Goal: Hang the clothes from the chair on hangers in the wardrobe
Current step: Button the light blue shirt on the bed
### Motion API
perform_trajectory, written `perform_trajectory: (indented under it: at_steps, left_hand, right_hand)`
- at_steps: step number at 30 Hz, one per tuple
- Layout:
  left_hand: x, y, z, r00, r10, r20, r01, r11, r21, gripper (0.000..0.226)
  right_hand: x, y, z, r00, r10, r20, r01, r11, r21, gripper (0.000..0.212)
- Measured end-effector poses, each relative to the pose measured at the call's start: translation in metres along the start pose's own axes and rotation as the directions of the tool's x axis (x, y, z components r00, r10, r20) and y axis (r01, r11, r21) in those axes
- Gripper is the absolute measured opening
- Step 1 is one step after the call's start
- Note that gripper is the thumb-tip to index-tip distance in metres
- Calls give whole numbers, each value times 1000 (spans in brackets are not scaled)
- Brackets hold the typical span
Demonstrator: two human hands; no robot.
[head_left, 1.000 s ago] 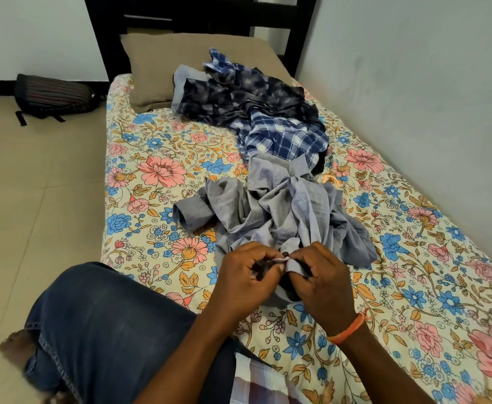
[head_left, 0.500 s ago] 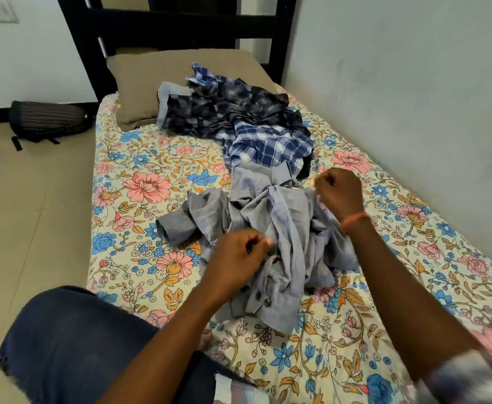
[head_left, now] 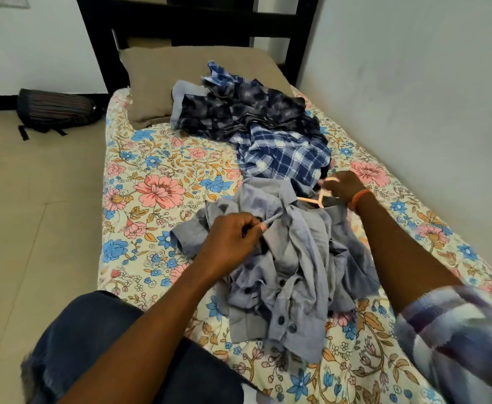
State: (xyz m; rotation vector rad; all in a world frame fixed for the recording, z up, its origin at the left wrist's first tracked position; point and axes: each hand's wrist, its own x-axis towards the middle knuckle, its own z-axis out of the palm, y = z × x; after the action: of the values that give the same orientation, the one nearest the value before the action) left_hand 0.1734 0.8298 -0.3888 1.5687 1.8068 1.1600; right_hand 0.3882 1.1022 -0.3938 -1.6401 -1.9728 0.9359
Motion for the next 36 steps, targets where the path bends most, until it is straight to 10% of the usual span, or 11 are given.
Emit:
perform_trajectory:
  at_steps: [10, 14, 23, 36]
  left_hand:
    - [27, -74, -157, 971, 195, -140, -203, 978, -49, 21]
    - [33, -64, -205, 978, 60, -201, -102, 973, -206, 17]
    - [65, 150, -311, 992, -120, 49, 121, 992, -31, 76]
    - [137, 395, -486, 921, 374, 107, -388, 861, 329, 11]
  right_hand:
    - [-94, -204, 40, 790, -493, -365, 480, 867, -135, 14]
    - [-121, -275, 55, 704, -531, -471, 506, 841, -191, 17]
    - [-214, -472, -32, 728, -306, -613, 483, 864, 142, 5]
    - [-301, -665, -195, 765, -147, -627, 477, 784, 398, 15]
